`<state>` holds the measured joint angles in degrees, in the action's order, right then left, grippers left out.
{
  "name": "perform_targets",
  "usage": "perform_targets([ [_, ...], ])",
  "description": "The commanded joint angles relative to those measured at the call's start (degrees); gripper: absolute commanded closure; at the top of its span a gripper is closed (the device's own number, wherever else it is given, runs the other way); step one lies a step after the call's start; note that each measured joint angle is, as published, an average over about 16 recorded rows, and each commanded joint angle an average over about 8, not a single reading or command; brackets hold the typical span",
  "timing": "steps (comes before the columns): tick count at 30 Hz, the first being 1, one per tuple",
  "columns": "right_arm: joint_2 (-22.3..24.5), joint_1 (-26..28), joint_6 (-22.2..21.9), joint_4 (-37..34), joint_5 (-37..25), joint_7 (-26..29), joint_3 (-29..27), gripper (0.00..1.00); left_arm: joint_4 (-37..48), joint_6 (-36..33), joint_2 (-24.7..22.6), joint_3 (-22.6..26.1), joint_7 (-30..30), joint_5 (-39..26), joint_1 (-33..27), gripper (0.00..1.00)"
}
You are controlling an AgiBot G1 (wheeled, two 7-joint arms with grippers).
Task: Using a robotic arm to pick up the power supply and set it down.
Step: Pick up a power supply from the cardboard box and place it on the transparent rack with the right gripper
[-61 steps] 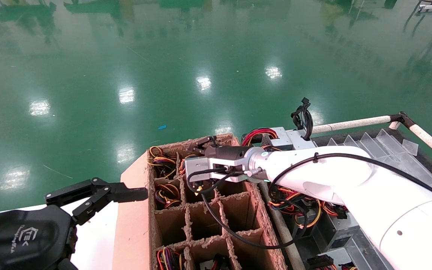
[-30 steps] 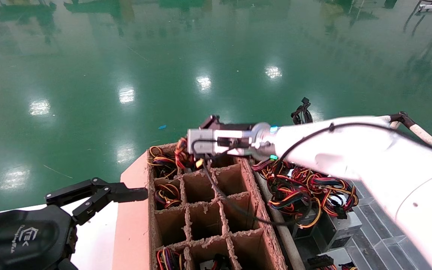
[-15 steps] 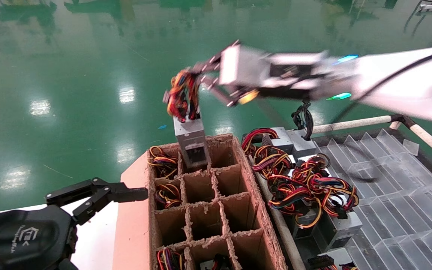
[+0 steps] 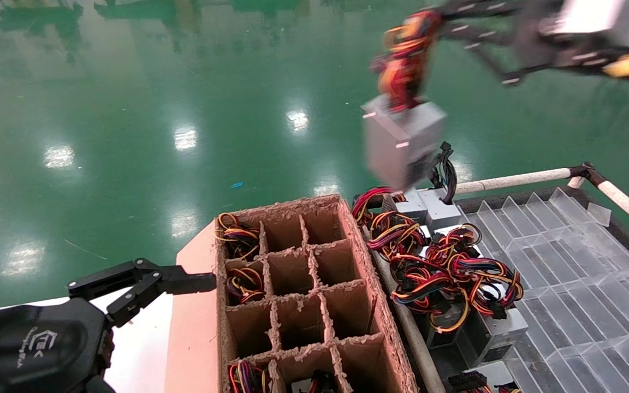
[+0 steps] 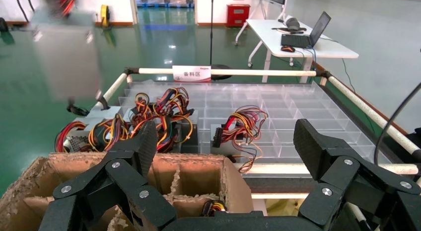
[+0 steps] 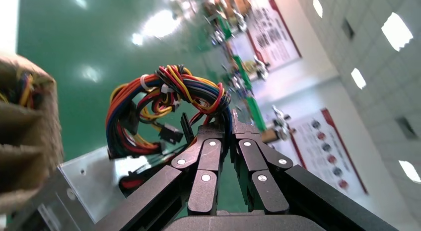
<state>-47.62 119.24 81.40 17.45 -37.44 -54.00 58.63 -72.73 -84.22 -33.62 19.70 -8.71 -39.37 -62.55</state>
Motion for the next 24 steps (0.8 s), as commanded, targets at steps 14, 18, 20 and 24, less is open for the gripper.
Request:
perform_targets([
  [14, 20.8, 3.1, 6.6, -1.1, -2.3, 6.0, 0.9, 1.00, 0.0, 0.0, 0.0, 0.0, 0.0, 0.0, 0.0, 0.00],
  [18, 24.4, 2.3, 8.1, -1.9, -3.0, 8.6, 1.6, 1.00, 0.0, 0.0, 0.0, 0.0, 0.0, 0.0, 0.0, 0.00],
  [20, 25.8, 1.5, 8.6, -2.1, -3.3, 9.6, 2.1, 1.00, 0.0, 0.0, 0.0, 0.0, 0.0, 0.0, 0.0, 0.00],
  [24, 28.4, -0.8, 9.1, -2.0, -3.2, 11.3, 3.0, 1.00, 0.0, 0.0, 0.0, 0.0, 0.0, 0.0, 0.0, 0.00],
])
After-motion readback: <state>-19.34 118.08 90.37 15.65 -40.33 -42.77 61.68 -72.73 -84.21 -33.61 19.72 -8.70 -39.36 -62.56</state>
